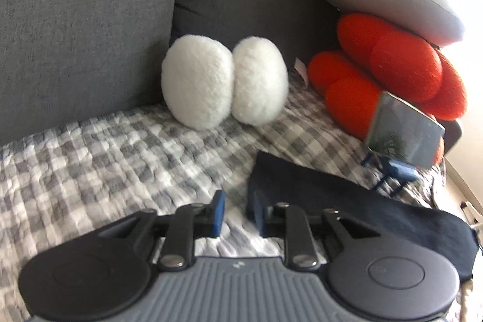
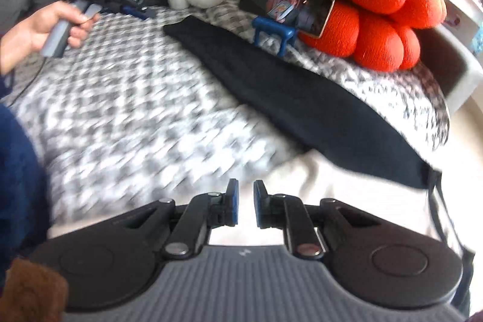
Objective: Fold clothes
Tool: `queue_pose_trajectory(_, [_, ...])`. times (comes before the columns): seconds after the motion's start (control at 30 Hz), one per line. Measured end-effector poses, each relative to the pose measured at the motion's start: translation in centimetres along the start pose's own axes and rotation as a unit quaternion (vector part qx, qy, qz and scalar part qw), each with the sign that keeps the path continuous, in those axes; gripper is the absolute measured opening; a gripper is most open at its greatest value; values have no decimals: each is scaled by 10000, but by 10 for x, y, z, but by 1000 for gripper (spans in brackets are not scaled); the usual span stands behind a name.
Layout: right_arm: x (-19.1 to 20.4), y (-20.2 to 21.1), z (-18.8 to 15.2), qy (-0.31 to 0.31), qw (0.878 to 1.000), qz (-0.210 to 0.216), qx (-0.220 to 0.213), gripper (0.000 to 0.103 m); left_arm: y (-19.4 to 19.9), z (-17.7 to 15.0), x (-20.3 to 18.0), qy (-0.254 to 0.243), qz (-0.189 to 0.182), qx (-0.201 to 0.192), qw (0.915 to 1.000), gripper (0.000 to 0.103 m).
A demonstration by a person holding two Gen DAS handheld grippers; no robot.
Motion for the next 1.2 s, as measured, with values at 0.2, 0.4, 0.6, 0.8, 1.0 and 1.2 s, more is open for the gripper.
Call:
queue_pose_trajectory(0.2, [44,18,-42,-168,9995,16,281,16,29,-20,-32,-353,-344,213,9986,34])
queue_pose_trajectory(0.4, [81,23,-72,-324,9987,-55,389,16,62,-48,-74,-984,-866,468,9903,38])
queue_pose_trajectory(0.6, [112,25,-85,-363,9987,43,364,17,89,-73,-110,-1560,-1353,735,9757,40])
queue_pose_trajectory(0.8, [127,34,-84,-490,9987,4,98,17,110,-96,-139,-2030,-1653,954,9604,41])
queue_pose_trajectory(1.0, [148,39,-73,-226,9994,-11,-256,41,120,-111,-154,-2135,-1716,1187,9544,45])
queue_pose_trajectory(1.2, [161,27,-72,177,9991,-244,-291,41,127,-123,-162,-2406,-1724,1345,9457,45])
Point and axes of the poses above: each gripper's, at about its wrist camera, not at the fingertips, and y roughly against the way its jaws point, x to its left, z to its top, the point moved 4 cm from there along -y, roughly the way its jaws point, and after that the axes turned 1 degree about -x, right-handed, at the moved point
